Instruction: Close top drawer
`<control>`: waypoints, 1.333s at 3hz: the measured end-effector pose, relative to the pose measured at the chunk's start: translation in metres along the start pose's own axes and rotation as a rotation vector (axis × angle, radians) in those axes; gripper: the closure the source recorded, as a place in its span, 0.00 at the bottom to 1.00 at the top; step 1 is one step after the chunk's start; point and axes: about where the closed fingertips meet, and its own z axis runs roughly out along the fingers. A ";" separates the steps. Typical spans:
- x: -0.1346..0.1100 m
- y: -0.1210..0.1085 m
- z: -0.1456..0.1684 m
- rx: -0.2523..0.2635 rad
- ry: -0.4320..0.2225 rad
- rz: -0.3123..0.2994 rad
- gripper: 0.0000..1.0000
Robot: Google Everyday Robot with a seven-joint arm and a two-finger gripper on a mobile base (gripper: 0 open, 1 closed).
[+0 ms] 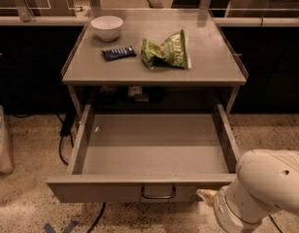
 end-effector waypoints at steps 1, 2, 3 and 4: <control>0.000 -0.002 0.001 0.001 0.011 -0.003 0.00; 0.000 -0.018 0.004 0.017 0.031 -0.024 0.00; 0.000 -0.048 0.010 0.042 0.065 -0.053 0.00; 0.000 -0.048 0.010 0.042 0.065 -0.053 0.00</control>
Offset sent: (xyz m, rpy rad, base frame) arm 0.0231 0.0067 -0.0095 -0.0303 -0.0299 0.0311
